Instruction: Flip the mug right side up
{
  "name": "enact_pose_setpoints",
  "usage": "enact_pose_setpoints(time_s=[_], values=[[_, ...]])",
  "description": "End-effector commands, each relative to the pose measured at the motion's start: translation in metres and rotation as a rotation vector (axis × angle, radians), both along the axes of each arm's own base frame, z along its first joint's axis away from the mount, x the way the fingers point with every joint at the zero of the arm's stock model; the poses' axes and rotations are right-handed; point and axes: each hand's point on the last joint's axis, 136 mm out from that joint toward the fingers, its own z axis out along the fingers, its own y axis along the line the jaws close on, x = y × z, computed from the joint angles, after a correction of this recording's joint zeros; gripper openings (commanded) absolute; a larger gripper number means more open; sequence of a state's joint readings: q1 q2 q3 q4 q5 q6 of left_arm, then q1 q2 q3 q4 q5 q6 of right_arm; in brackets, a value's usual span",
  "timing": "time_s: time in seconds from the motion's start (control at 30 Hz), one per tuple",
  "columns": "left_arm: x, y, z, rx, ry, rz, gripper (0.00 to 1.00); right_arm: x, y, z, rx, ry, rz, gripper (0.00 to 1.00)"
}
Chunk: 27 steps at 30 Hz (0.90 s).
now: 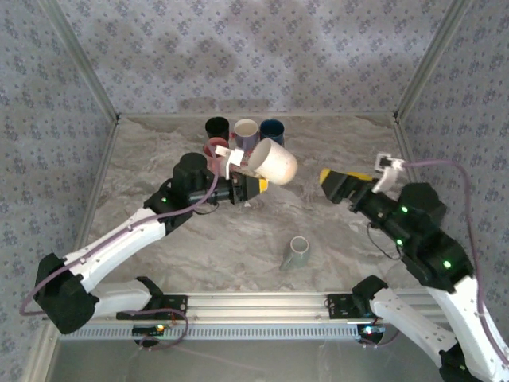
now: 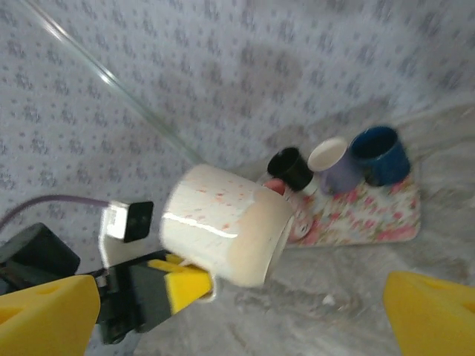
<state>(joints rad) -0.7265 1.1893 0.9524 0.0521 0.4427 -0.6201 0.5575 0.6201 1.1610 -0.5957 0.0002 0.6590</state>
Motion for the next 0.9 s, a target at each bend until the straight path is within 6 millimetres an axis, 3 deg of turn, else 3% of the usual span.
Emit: enact_pose_setpoints(time_s=[0.0,0.27,0.47,0.87], values=[[0.047,0.025,0.013,0.185,-0.242,0.242,0.0,-0.002,-0.024,-0.029,-0.15,0.061,-0.093,1.0],[0.108,0.015,-0.03,0.489,-0.327,0.365,0.0,-0.007,-0.026,-0.042,-0.172,0.084,-0.086,1.0],[0.145,0.007,-0.072,0.588,-0.305,0.386,0.0,-0.012,-0.017,-0.042,-0.148,0.061,-0.03,1.0],[0.174,0.012,-0.134,0.622,-0.215,0.406,0.0,-0.014,-0.012,-0.05,-0.148,0.064,0.006,1.0]])
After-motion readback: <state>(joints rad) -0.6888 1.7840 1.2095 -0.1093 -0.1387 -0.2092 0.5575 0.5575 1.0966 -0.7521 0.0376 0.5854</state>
